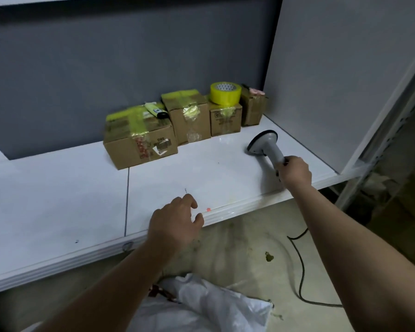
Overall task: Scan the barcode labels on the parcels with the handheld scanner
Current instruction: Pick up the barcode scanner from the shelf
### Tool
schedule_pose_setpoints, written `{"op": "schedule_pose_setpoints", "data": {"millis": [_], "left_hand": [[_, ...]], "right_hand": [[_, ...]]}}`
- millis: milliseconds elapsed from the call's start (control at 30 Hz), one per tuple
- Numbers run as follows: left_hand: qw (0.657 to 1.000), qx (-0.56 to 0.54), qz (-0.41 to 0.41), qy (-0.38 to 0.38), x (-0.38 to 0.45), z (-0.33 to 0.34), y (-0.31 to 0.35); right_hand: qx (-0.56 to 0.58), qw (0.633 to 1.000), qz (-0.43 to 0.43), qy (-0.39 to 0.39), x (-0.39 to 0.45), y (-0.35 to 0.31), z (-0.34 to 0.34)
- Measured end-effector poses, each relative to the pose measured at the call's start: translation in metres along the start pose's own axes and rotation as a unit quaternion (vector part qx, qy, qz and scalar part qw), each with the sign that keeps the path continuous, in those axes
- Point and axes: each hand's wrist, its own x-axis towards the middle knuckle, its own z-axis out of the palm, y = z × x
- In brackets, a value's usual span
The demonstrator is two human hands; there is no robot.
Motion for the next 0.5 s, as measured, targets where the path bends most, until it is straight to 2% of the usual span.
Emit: {"op": "schedule_pose_setpoints", "data": {"millis": [267, 500], "left_hand": [[0.997, -0.074, -0.036, 0.010, -0.091, -0.069, -0.003], [0.985, -0.157, -0.077, -0.010, -0.215, -0.139, -0.007]], "right_hand": [[0.224, 0.973, -0.013, -0.057, -0.091, -0.033, -0.081], [0.219, 0.966, -0.082, -0.106, -0.233, -0.086, -0.167]]}}
